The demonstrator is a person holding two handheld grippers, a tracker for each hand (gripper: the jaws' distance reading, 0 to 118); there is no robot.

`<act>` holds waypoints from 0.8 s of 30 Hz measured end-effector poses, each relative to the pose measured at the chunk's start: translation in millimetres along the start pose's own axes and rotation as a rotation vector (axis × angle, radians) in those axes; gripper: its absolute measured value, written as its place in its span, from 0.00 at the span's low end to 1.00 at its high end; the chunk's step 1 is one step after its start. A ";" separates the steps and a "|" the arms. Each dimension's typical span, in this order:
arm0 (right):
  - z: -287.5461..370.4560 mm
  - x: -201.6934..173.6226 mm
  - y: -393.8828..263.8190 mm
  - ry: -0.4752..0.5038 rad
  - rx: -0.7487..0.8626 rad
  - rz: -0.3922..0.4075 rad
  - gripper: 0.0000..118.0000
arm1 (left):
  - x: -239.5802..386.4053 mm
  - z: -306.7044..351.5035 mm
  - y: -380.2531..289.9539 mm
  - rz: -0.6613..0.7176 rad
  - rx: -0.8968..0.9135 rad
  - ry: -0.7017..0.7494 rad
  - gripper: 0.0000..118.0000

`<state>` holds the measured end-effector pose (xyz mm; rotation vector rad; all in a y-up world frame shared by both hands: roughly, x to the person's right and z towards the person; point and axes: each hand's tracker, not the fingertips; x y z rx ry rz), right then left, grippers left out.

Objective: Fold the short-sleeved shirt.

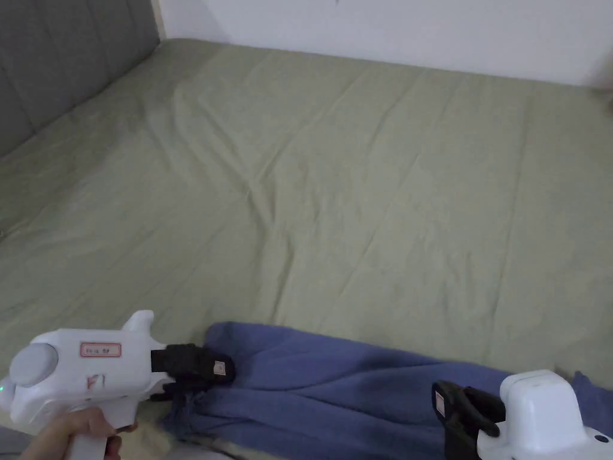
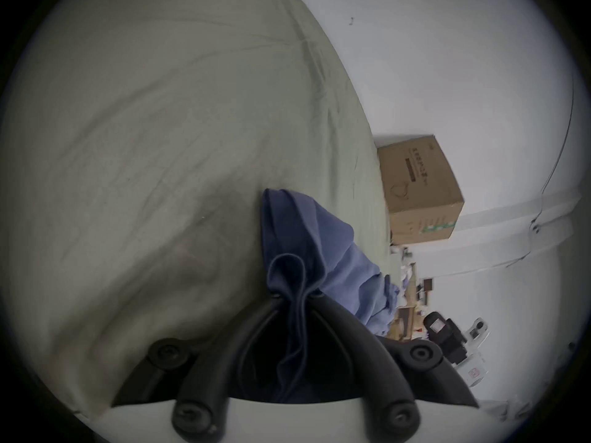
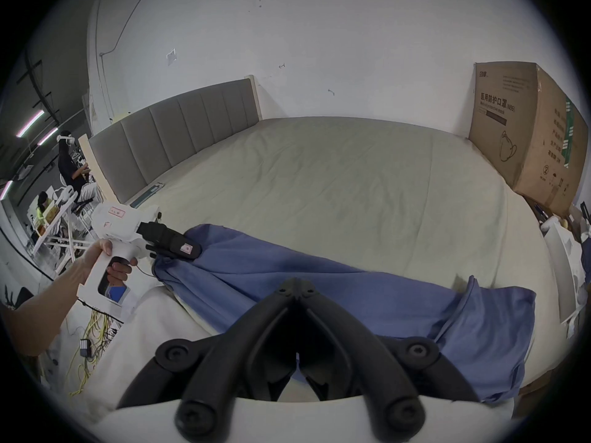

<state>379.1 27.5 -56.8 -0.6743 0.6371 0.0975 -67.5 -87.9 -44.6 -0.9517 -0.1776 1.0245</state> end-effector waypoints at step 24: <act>73.3 121.0 -42.2 -0.138 0.109 -0.310 0.00 | 280.6 -158.7 -95.8 -0.354 -0.186 0.125 0.04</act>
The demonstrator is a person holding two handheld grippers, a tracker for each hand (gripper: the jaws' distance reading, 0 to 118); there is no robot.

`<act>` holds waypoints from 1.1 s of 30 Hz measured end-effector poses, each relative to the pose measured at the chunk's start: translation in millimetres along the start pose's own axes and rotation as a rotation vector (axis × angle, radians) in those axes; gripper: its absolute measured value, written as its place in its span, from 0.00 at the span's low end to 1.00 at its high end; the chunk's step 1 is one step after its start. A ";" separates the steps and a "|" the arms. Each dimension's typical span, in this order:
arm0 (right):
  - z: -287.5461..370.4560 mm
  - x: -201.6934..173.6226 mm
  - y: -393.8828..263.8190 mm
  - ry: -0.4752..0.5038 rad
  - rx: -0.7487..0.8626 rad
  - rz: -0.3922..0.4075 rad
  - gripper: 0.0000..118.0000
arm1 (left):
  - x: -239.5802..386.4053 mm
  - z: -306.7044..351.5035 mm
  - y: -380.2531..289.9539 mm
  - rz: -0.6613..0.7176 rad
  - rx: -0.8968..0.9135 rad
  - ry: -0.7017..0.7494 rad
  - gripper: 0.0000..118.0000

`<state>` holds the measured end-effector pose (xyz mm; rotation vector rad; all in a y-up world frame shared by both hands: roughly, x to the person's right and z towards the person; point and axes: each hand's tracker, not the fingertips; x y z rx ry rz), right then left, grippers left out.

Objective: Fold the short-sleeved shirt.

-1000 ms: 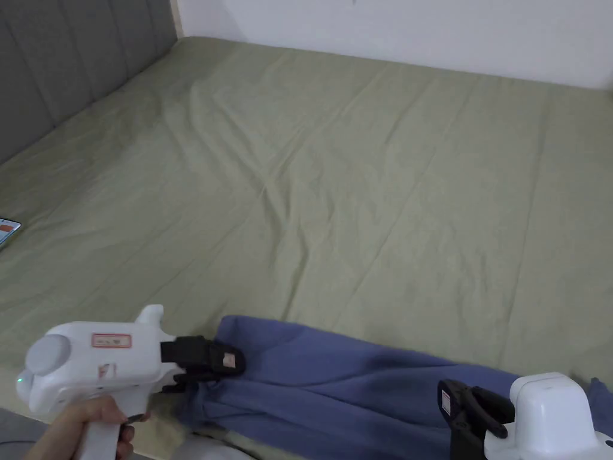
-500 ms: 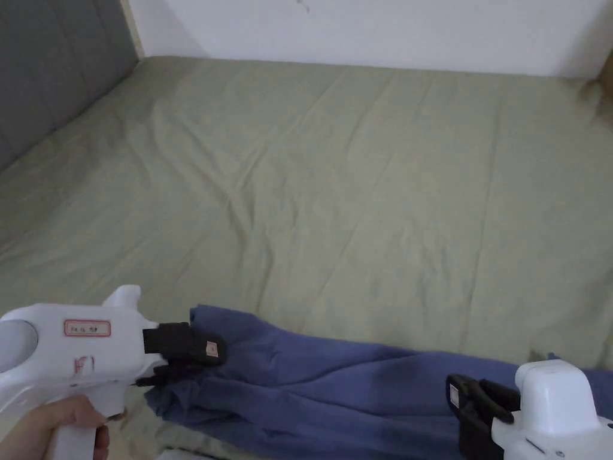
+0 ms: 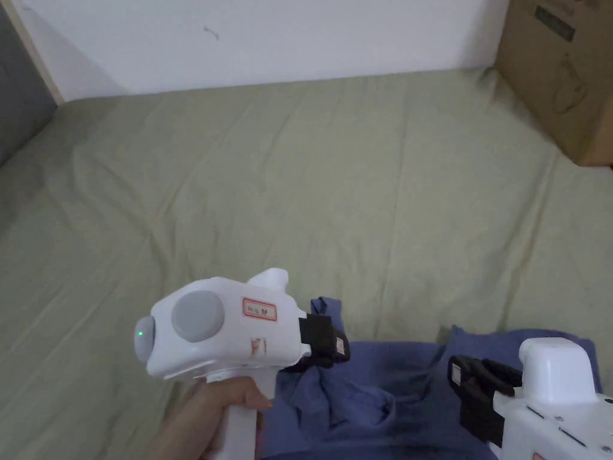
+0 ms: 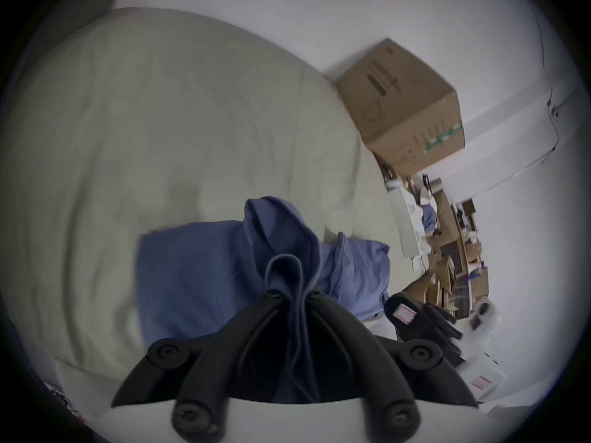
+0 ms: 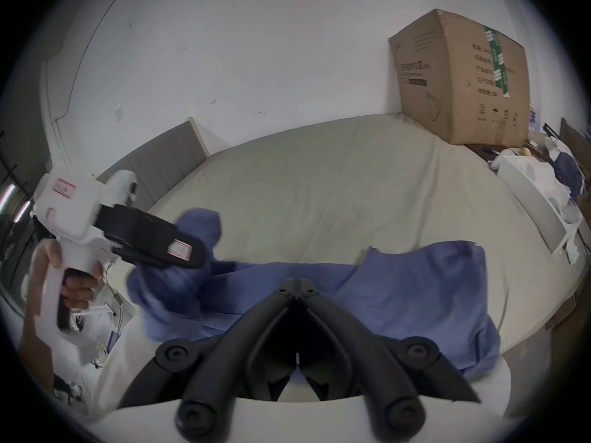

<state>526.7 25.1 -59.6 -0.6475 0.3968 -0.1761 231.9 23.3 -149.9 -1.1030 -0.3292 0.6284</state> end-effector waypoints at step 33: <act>5.0 13.1 -17.6 -0.014 -0.019 -0.060 0.00 | 5.6 -53.8 -13.9 -0.100 -0.105 0.161 0.00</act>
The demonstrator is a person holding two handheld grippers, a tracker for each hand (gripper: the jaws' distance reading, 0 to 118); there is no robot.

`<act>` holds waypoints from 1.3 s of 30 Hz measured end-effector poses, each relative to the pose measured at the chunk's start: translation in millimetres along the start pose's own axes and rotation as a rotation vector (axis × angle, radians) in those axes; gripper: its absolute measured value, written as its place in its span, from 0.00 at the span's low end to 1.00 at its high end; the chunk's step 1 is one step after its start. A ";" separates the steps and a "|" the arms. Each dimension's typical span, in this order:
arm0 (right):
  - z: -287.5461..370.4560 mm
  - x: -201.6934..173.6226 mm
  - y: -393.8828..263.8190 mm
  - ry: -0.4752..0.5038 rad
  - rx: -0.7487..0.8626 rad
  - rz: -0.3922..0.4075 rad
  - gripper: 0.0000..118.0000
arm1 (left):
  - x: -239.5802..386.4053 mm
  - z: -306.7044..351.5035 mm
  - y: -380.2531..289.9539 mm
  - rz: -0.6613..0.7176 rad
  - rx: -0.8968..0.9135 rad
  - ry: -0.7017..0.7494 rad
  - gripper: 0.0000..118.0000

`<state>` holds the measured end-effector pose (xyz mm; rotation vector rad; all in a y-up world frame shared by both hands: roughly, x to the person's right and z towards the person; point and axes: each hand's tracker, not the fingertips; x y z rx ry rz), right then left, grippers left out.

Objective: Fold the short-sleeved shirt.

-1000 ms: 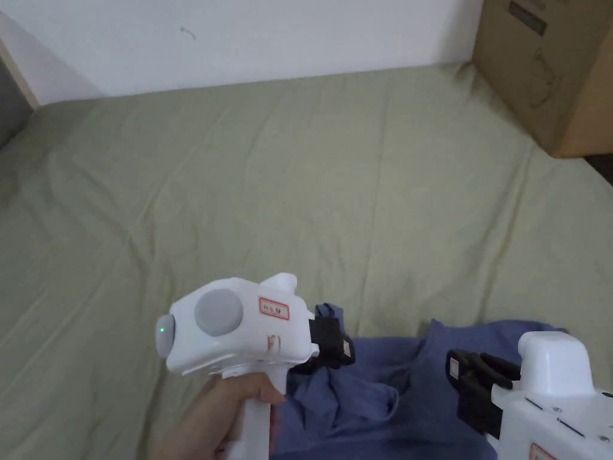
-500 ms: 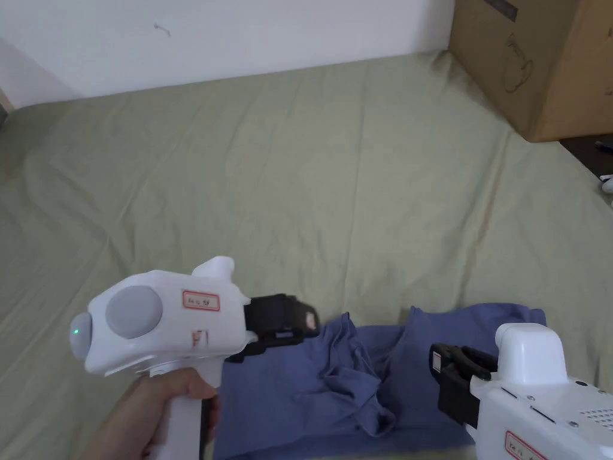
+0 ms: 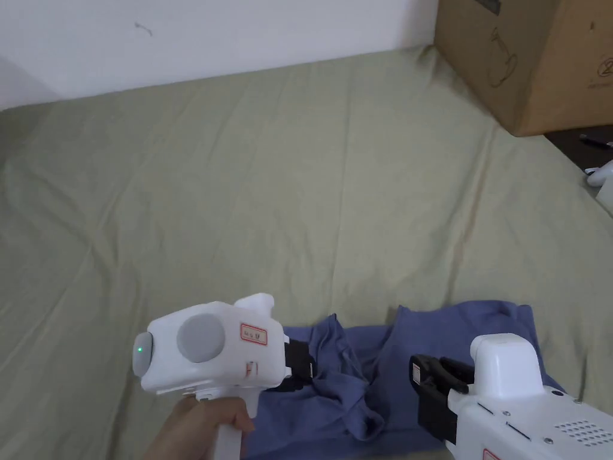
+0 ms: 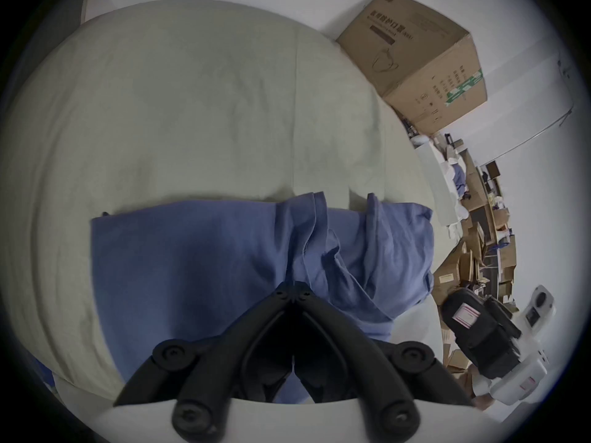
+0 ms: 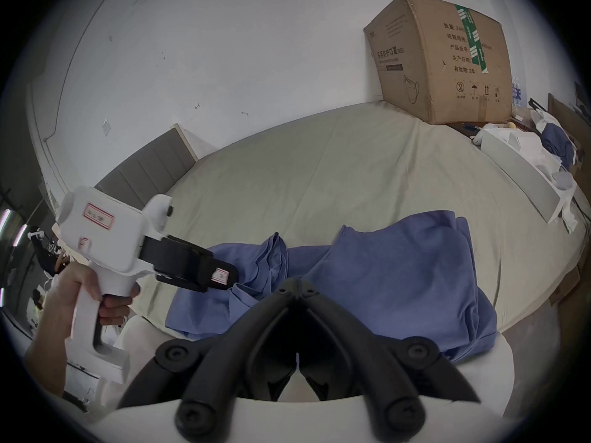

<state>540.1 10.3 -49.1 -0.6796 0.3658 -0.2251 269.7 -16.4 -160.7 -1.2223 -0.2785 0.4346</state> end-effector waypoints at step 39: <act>7.3 -40.5 19.6 0.025 0.030 0.111 0.00 | -165.6 74.8 -29.7 0.428 0.093 -0.367 0.98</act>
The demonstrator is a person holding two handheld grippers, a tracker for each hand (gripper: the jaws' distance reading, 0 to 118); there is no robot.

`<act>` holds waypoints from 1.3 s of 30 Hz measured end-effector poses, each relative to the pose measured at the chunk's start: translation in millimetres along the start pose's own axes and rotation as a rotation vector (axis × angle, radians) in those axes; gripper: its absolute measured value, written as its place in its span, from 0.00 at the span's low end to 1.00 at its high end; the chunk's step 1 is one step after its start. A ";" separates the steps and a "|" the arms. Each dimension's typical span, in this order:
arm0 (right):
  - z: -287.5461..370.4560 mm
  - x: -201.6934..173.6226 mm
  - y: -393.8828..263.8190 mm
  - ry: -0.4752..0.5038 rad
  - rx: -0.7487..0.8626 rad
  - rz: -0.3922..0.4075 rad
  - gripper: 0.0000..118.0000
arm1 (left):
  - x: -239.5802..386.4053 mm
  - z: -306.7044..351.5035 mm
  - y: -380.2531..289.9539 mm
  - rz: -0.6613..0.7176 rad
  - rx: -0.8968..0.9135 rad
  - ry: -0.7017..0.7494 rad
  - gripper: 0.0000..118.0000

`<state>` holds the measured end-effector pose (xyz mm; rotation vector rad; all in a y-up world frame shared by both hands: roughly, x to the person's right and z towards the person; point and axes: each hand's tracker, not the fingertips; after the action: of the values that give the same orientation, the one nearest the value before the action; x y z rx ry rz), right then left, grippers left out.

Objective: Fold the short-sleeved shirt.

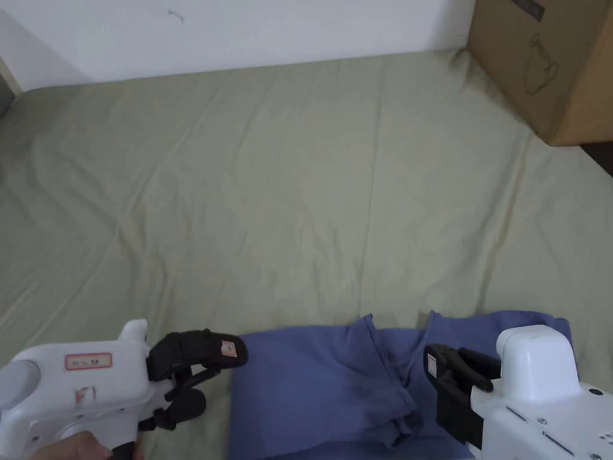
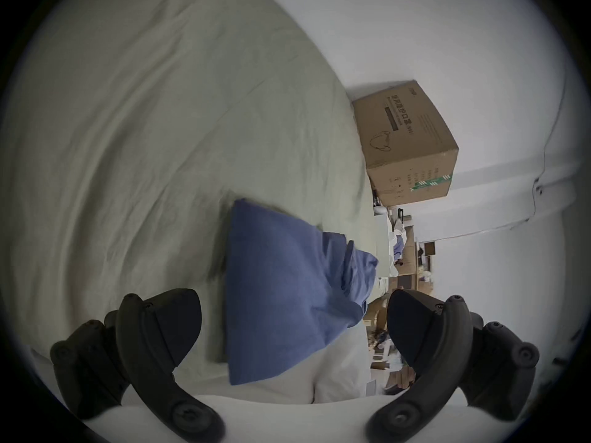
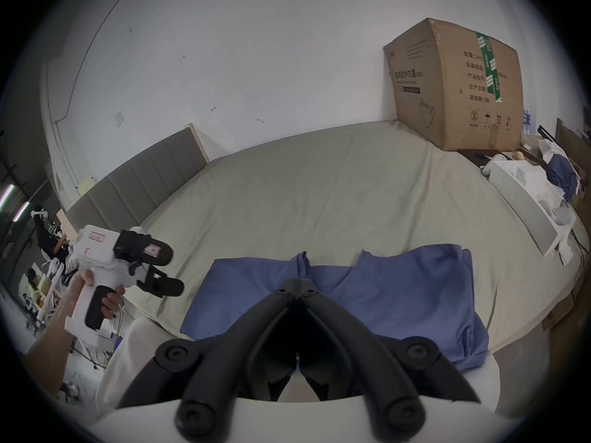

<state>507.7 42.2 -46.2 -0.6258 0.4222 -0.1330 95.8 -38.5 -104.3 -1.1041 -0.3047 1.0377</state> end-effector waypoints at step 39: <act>19.1 -12.5 15.5 -0.166 0.186 0.082 0.00 | -36.4 122.8 51.6 -0.087 -0.009 0.299 0.08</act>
<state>504.2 68.1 -37.2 -0.4319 0.2705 -0.0413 -32.4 7.1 -80.9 -1.2246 -0.1160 0.7820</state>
